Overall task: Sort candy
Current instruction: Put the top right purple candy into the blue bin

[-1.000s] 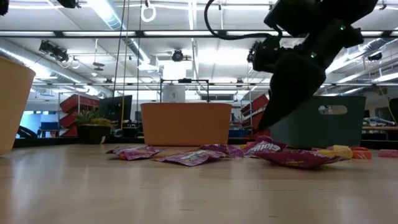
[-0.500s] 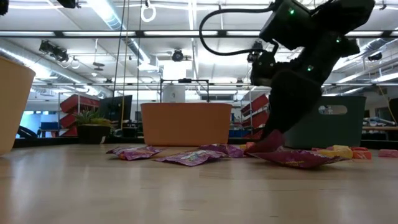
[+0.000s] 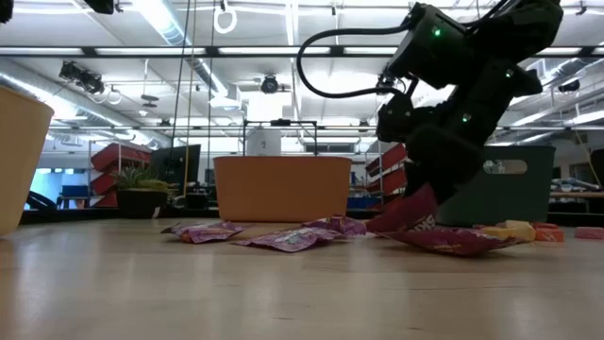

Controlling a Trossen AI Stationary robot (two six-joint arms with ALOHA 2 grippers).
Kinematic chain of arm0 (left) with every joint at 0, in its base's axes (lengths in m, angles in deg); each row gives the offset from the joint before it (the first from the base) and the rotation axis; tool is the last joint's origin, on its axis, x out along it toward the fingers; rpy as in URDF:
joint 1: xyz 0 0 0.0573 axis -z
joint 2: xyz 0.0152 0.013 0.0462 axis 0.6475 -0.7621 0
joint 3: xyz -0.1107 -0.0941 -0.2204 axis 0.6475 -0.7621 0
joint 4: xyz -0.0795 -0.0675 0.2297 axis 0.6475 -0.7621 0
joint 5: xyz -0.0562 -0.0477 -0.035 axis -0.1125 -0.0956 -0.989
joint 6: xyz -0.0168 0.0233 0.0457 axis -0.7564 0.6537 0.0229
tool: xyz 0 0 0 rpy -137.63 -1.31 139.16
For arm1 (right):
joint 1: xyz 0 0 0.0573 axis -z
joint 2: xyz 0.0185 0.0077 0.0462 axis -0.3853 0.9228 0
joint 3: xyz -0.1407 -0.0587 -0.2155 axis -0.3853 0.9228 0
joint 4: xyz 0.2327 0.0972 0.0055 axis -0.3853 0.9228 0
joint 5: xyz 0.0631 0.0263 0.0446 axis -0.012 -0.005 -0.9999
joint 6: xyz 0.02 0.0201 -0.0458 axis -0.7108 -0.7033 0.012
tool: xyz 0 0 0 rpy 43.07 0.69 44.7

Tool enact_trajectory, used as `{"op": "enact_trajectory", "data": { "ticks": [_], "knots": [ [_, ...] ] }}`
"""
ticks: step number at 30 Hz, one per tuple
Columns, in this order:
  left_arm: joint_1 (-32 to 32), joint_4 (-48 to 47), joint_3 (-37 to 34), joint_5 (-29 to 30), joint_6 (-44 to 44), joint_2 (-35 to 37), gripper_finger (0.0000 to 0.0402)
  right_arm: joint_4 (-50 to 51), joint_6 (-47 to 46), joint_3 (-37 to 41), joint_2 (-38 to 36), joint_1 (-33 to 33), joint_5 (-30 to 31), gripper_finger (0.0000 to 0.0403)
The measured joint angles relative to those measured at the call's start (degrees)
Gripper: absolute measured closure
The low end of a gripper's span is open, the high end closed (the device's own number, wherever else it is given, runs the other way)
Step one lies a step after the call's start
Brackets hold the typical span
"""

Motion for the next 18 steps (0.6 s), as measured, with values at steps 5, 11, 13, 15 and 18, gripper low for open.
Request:
{"op": "enact_trajectory", "data": {
  "ticks": [5, 11, 13, 15, 18],
  "knots": [
    [0.00, 0.00, 0.00, 0.03, 0.02, 0.00, 0.0335, -0.24, 3.01, 0.10, -0.33, 0.04, 0.74, 0.0395],
    [0.00, 0.00, 0.00, 0.07, 0.04, 0.00, 0.0335, -0.67, 4.06, 0.13, -0.26, 0.17, 0.84, 0.0401],
    [0.00, 0.00, 0.00, 0.09, 0.04, 0.00, 0.0335, -0.60, 4.08, 0.15, -0.59, 0.17, 0.79, 0.0402],
    [0.00, 0.02, 0.00, 0.12, 0.04, 0.00, 0.0335, -0.33, 4.18, 0.25, -1.26, 0.20, 0.48, 0.0403],
    [0.00, 0.02, 0.00, 0.20, 0.06, 0.00, 0.0335, 0.59, 4.31, 0.39, -3.55, 0.15, -0.52, 0.0403]
  ]
}}
